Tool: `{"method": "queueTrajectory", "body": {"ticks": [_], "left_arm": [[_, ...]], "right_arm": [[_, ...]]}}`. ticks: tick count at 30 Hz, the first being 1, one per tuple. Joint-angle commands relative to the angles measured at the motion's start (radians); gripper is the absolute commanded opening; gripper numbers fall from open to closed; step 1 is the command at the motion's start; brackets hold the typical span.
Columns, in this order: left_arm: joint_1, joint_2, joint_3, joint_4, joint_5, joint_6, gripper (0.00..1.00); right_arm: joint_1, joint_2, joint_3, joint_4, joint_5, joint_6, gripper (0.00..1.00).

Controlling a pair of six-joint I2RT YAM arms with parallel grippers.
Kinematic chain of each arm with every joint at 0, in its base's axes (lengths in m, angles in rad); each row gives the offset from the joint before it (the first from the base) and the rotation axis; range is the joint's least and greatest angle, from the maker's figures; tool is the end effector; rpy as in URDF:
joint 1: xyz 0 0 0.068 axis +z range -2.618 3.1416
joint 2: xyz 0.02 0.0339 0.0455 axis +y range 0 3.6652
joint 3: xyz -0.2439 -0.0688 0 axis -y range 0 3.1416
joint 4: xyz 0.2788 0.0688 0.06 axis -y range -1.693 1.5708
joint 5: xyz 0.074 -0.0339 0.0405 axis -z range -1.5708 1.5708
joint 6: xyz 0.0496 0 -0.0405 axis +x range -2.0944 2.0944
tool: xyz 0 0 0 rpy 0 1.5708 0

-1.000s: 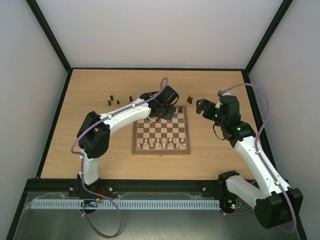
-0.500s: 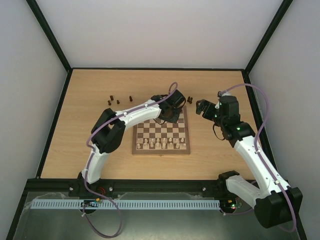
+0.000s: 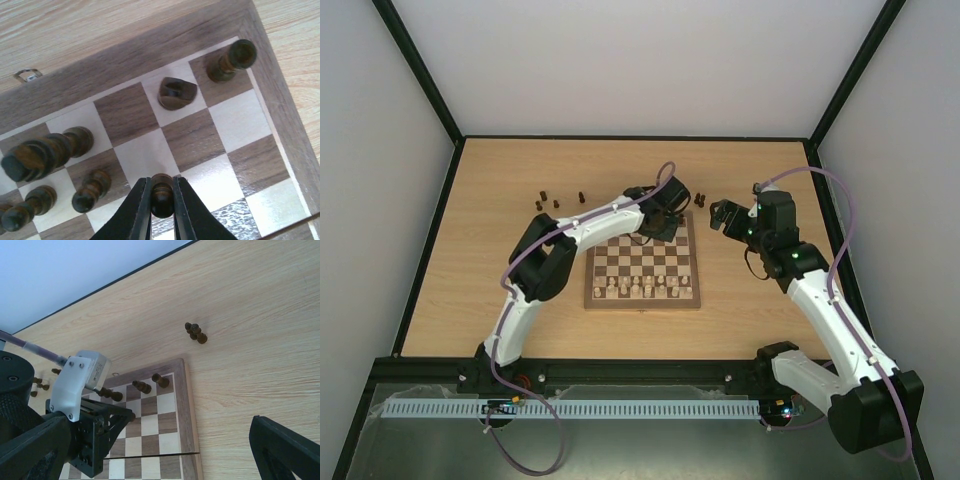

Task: Set up the chess pieces on the board
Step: Place the chess piece on the chessboard.

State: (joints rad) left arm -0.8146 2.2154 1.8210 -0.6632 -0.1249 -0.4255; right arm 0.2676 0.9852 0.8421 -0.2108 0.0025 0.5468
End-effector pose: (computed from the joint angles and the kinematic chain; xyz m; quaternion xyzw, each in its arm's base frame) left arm 0.3527 -0.3649 0.1494 0.1711 0.9502 -0.0981 0.2412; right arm 0.2755 0.0754 0.2936 0.1149 0.8125 0.2254 0.5253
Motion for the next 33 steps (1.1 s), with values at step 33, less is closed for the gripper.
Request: {"method": "queueTrajectory", "body": {"ticks": [33], "left_arm": [[0.028,0.041,0.018,0.016,-0.03,0.004,0.25]], "right_arm": [[-0.004,0.018,-0.008,0.005,-0.052,-0.001,0.98]]}}
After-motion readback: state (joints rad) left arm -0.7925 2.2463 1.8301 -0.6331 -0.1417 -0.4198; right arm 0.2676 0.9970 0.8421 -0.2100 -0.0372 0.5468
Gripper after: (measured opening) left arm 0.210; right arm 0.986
